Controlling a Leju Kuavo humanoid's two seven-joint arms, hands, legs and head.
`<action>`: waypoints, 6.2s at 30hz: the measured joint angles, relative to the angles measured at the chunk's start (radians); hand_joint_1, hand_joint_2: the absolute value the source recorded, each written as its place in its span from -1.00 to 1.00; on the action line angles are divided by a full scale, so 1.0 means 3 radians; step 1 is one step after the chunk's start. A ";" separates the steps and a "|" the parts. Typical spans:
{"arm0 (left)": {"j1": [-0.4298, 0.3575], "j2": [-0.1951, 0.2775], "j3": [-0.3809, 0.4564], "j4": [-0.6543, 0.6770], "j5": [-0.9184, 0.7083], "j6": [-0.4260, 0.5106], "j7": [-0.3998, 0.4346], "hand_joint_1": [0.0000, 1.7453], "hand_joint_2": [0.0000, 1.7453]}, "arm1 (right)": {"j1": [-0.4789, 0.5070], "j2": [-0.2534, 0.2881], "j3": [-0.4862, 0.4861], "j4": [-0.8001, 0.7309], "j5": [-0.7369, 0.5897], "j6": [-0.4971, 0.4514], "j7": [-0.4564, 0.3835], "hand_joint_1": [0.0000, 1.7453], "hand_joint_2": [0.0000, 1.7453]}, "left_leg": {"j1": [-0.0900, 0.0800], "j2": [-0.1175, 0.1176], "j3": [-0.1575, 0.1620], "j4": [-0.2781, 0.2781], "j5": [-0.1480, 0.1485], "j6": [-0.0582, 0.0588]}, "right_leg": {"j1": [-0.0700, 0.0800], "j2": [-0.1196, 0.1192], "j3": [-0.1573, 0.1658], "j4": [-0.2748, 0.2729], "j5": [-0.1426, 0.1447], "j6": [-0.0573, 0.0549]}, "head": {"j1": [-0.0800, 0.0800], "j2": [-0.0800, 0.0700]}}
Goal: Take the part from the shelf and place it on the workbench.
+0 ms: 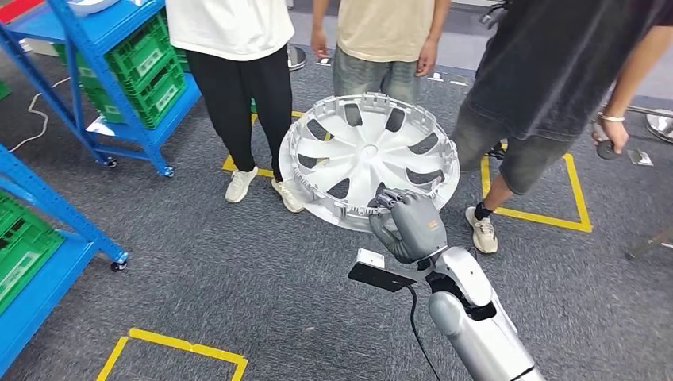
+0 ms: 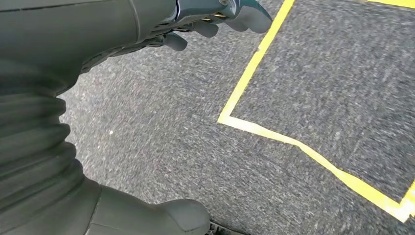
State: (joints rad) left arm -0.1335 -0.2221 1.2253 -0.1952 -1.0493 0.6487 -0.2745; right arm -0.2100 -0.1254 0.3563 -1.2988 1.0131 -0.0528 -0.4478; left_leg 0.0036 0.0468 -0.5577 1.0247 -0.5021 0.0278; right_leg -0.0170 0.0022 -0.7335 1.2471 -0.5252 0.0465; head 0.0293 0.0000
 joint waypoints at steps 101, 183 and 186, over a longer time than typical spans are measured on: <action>0.0026 -0.0015 -0.0145 0.0010 0.0019 0.0110 -0.0165 -1.00 1.00 | 0.0193 0.0027 -0.0122 -0.0220 -0.0011 0.0134 0.0050 1.00 1.00 | -0.0012 0.0044 -0.0057 0.0184 -0.0147 -0.0118 | 0.0081 -0.0099 0.0419 -0.0784 0.0262 -0.0215 | 0.0044 0.0000; 0.0067 0.0086 0.0039 -0.0008 0.0418 0.0107 -0.0363 -1.00 1.00 | -0.0152 0.0385 -0.0050 0.0056 -0.0139 0.0029 -0.0017 1.00 1.00 | 0.0048 -0.0054 -0.0095 0.0044 0.0054 -0.0031 | 0.0025 0.0009 -0.0083 0.0184 -0.0109 -0.0037 | 0.0101 0.0000; 0.0053 0.0086 0.0039 -0.0008 0.0449 0.0080 -0.0434 -1.00 1.00 | -0.0208 0.0398 -0.0050 0.0096 -0.0134 0.0034 -0.0036 1.00 1.00 | 0.0038 0.0044 -0.0067 0.0045 0.0032 -0.0052 | 0.0054 -0.0123 0.0243 -0.0432 0.0188 -0.0088 | 0.0102 0.0000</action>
State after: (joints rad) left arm -0.1176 -0.1963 1.2371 -0.1976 -0.9148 0.6726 -0.4048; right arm -0.2724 -0.0060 0.3414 -1.2700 0.9730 -0.0427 -0.4587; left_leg 0.0150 0.0598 -0.5779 1.0381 -0.4924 0.0122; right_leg -0.0007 -0.0349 -0.6606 1.1175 -0.4688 0.0201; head 0.0598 0.0000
